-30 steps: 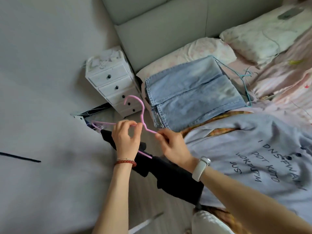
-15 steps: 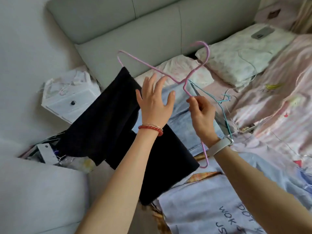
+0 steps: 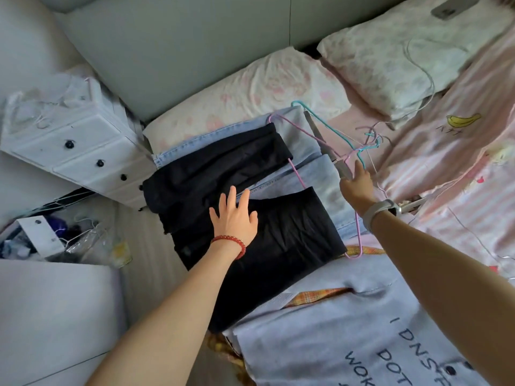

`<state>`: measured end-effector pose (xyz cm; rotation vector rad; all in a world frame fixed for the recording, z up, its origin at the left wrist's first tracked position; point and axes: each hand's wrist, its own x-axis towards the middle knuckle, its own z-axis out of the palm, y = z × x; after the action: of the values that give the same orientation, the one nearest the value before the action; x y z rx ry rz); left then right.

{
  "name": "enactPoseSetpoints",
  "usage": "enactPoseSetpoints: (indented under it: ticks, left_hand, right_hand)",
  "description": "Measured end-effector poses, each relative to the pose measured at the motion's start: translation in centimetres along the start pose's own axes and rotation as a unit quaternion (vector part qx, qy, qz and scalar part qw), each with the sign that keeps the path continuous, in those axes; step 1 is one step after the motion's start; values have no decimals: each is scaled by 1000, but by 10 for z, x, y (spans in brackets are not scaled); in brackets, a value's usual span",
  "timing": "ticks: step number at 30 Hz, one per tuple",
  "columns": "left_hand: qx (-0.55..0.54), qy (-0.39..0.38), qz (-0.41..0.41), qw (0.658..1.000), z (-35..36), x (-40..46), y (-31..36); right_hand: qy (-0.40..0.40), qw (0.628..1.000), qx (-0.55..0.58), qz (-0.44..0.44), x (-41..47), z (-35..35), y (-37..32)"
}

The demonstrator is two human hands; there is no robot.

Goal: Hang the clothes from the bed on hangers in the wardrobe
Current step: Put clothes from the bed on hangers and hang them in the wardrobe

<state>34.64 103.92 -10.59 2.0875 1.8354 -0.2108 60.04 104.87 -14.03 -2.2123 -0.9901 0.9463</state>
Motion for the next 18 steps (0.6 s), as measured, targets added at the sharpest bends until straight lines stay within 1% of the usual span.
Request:
enactPoseSetpoints:
  ticks: [2,5,7,9,11,13,16,18]
  left_hand:
    - [18,43,12,999,-5,-1,-4]
    - [46,122,36,991,-16,-11,-12]
    - [29,169,33,985,-22,-23,-21]
    - [5,197,11,980,-27,-43,-31]
    - [-11,203,-19,979,-27,-72,-43]
    - [-33,200,-52,978,-22,-112,-55]
    - [-54,160,-108,980,-1,-186,-78]
    - [-66,136,-146,978,19,-243,-96]
  right_hand:
    - [36,998,-8,-52,-11,5,-5]
    - [53,987,-64,-137,-37,21,-13]
    - [58,974,-109,-192,-61,33,-17]
    - [44,964,-129,-227,-93,43,-25]
    - [20,951,-148,-270,-129,54,-31]
    - [-20,941,-167,-294,-169,66,-32]
    - [-93,921,-192,-325,-236,86,-25]
    - [-146,901,-215,-348,-284,100,-15]
